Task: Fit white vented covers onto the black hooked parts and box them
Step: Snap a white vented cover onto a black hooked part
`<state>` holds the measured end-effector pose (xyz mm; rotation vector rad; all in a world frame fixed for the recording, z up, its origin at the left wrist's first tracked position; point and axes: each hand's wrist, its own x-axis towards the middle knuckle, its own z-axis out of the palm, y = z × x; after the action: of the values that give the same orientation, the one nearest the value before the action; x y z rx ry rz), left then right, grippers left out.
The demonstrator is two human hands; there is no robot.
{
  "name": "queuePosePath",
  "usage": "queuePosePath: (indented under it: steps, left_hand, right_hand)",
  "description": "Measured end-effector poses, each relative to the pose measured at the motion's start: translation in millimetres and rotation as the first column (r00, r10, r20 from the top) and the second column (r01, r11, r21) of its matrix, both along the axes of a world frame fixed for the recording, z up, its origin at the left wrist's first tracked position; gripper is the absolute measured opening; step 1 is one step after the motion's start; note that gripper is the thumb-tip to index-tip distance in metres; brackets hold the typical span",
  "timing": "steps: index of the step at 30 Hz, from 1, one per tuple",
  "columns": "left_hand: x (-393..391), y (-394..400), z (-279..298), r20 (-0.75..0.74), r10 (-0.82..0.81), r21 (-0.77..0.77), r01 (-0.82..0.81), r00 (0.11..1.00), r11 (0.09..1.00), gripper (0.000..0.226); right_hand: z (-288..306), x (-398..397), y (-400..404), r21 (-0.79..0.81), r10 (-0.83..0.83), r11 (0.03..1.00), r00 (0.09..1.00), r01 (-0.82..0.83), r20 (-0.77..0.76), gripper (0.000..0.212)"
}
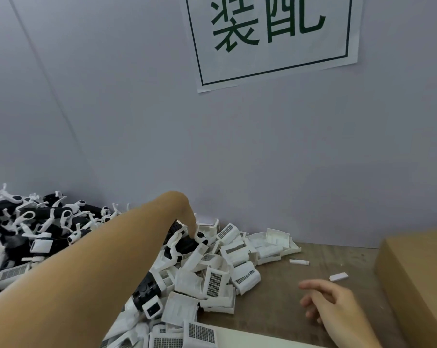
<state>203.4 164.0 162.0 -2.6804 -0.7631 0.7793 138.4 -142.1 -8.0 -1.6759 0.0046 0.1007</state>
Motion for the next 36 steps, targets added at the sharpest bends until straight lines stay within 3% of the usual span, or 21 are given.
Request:
queuePosePath:
  steps: [5, 9, 17, 21, 25, 27, 28, 31, 33, 36]
  left_hand:
    - [-1.1, 0.4, -4.7, 0.029, -0.099, 0.086, 0.096, 0.995, 0.992, 0.053]
    - [-9.2, 9.0, -5.9, 0.188, -0.17, 0.074, 0.158, 0.967, 0.985, 0.04]
    - [-26.5, 14.2, 15.9, 0.488, -0.409, 0.254, 0.323, 0.771, 0.912, 0.022]
    - [-37.5, -2.9, 23.1, 0.695, -0.325, 0.121, 0.341, 0.642, 0.932, 0.026]
    - [-57.3, -36.1, 14.9, 0.908, -0.013, -0.181, 0.42, 0.418, 0.889, 0.028]
    - [-69.3, -58.3, 9.5, 0.892, 0.288, -0.431, 0.47, 0.347, 0.77, 0.025]
    - [-75.8, -70.6, 6.2, 0.832, 0.447, -0.555, 0.502, 0.328, 0.663, 0.023]
    - [-96.9, -111.2, -16.3, 0.471, 0.803, -0.8, 0.56, 0.366, 0.214, 0.024]
    - [-107.6, -139.2, -40.5, 0.212, 0.883, -0.816, 0.573, 0.419, -0.076, 0.02]
    - [-115.3, -178.9, -74.6, -0.103, 0.845, -0.774, 0.492, 0.524, -0.399, 0.02]
  right_hand:
    - [-2.2, 1.9, -0.8, -0.017, 0.011, 1.0, 1.0, -0.011, -0.001, 0.034]
    - [-2.8, 1.4, -0.6, -0.001, 0.008, 1.0, 1.0, -0.008, 0.0, 0.033]
    - [0.3, -2.9, -1.4, 0.013, 0.012, 1.0, 1.0, -0.012, 0.001, 0.033]
    - [2.8, -6.5, -3.0, 0.001, 0.014, 1.0, 1.0, -0.014, 0.008, 0.033]
    - [3.8, -8.1, -1.8, -0.005, 0.02, 1.0, 1.0, -0.02, 0.008, 0.032]
    - [2.6, -7.8, -0.8, -0.003, 0.022, 1.0, 1.0, -0.022, 0.017, 0.032]
    - [2.6, -8.1, -0.6, 0.001, 0.026, 1.0, 0.999, -0.026, 0.018, 0.032]
    - [2.2, -7.2, -0.5, 0.032, 0.04, 0.999, 0.998, -0.042, 0.054, 0.029]
    - [2.8, -7.7, -0.5, 0.046, 0.059, 0.997, 0.995, -0.063, 0.081, 0.029]
    - [1.5, -3.4, -3.4, 0.107, 0.066, 0.991, 0.993, -0.076, 0.102, 0.034]
